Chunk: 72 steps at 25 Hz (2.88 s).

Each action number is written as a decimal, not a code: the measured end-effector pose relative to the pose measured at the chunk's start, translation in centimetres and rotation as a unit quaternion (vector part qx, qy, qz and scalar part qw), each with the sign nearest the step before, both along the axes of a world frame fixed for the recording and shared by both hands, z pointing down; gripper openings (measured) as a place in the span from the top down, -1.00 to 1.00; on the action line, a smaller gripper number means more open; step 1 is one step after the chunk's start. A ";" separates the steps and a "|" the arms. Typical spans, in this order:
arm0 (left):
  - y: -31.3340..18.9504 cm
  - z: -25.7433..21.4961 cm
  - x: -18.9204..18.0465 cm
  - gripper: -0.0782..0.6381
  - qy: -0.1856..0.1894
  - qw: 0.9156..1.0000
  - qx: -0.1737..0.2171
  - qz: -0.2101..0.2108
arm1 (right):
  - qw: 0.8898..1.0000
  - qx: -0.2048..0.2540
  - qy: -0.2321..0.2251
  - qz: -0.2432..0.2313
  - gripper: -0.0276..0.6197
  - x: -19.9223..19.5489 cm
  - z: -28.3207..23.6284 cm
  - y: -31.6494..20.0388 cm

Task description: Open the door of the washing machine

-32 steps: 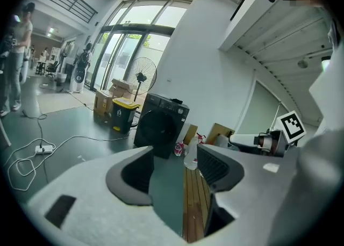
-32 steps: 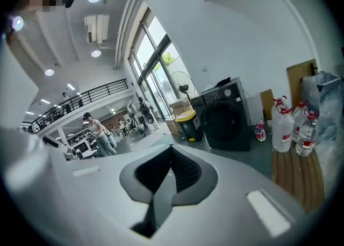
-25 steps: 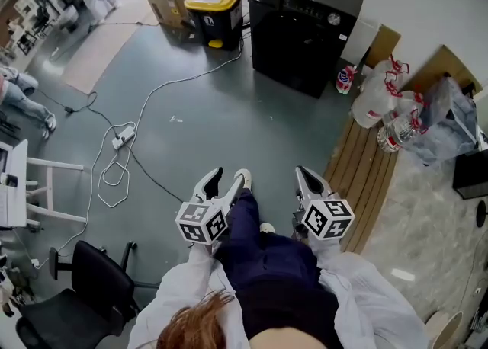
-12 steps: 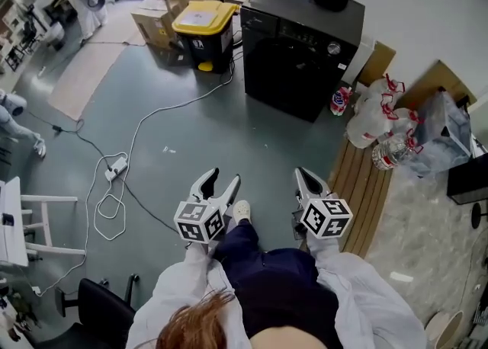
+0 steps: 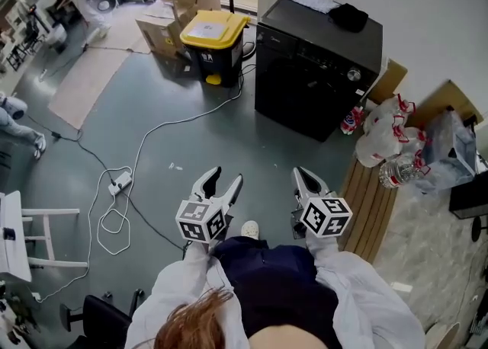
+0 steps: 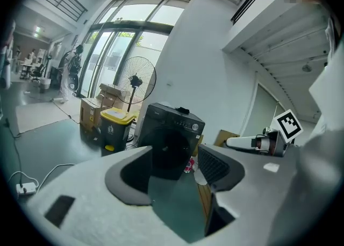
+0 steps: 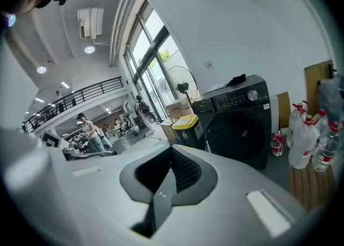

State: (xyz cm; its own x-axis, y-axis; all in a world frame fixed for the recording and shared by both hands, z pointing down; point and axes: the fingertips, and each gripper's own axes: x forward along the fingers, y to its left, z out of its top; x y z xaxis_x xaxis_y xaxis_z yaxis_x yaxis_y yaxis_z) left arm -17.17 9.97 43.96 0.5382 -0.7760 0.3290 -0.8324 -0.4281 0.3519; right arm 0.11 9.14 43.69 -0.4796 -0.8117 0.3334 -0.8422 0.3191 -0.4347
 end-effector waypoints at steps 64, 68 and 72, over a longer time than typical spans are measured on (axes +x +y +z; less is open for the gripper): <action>-50.0 15.5 7.6 0.11 -0.106 0.964 -0.098 0.221 | 0.989 -0.136 0.029 0.048 0.88 3.2 12.6 -45.3; -53.7 18.3 8.2 0.11 -0.153 0.938 -0.100 0.295 | 0.981 -0.167 0.033 0.088 0.88 2.4 14.0 -47.2; -56.7 21.4 9.1 0.11 -0.199 0.903 -0.081 0.373 | 0.971 -0.196 0.025 0.134 0.88 1.4 15.2 -48.7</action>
